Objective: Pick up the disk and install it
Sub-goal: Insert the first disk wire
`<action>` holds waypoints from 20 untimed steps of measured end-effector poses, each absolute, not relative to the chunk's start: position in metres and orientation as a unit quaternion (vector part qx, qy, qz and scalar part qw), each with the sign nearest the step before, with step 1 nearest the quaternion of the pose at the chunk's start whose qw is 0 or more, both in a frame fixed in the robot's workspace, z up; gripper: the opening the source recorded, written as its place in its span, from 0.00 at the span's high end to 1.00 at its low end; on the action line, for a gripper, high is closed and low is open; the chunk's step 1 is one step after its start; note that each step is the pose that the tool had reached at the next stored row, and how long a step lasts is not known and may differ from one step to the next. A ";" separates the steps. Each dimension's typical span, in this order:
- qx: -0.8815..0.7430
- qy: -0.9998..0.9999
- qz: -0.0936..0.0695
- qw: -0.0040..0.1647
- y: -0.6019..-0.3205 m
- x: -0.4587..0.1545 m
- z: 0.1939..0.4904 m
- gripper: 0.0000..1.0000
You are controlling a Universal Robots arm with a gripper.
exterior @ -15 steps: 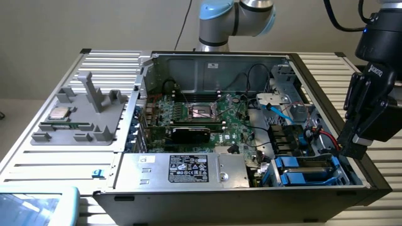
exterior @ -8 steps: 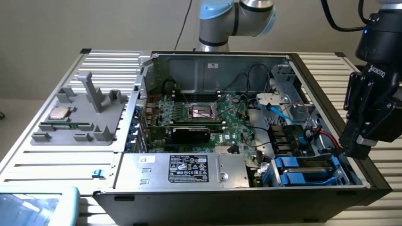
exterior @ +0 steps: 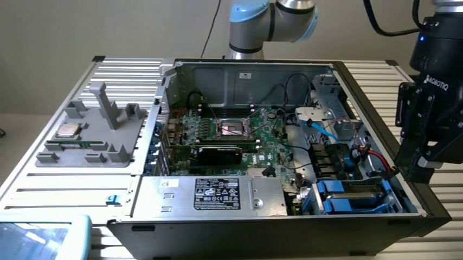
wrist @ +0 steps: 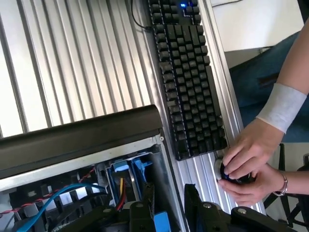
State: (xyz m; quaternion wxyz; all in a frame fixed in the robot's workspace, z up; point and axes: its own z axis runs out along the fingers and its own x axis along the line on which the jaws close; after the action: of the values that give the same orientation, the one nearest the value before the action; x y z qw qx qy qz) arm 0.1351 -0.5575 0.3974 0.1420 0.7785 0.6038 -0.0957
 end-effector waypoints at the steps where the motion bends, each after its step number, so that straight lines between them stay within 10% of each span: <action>1: 0.774 0.610 -0.094 0.143 -0.558 0.135 0.397 0.62; 20: 0.706 0.688 -0.077 0.150 -0.573 0.132 0.384 0.62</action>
State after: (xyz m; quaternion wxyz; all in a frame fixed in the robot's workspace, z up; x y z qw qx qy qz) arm 0.1315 -0.5734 0.3843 0.1497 0.7058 0.6882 -0.0770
